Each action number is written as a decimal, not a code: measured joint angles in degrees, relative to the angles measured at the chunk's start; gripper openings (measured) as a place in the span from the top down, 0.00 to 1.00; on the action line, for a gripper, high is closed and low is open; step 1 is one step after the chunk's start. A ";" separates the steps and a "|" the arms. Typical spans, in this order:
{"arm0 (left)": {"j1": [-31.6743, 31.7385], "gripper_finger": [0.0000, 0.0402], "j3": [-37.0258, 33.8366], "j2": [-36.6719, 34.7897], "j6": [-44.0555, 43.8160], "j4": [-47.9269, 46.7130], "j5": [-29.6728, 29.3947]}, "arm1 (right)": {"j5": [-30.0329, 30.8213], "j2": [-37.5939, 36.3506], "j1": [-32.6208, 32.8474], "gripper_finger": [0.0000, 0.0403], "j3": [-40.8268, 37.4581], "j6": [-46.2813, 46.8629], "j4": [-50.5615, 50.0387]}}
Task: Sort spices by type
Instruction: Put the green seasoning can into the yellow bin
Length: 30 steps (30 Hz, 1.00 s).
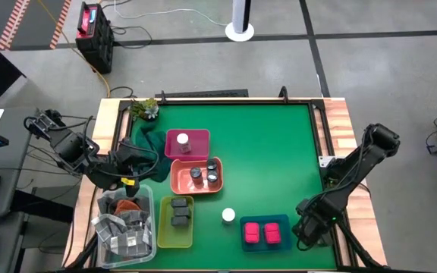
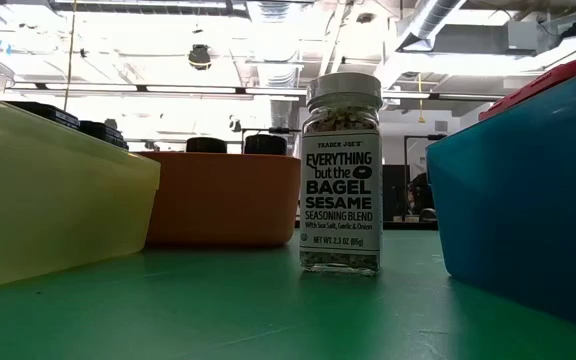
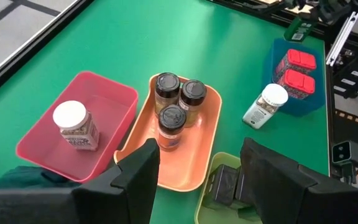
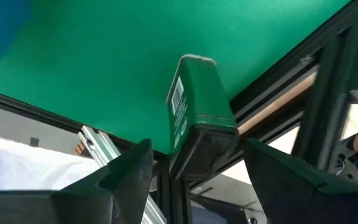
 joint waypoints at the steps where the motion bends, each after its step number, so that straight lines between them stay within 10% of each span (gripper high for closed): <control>1: -0.02 0.47 0.00 0.00 -0.18 0.00 0.00 | -0.39 0.00 0.20 0.30 -0.66 0.13 0.96; 30: -0.02 0.47 0.00 -0.04 0.27 -0.67 1.68 | -0.18 -0.09 2.36 0.33 -5.21 0.33 6.91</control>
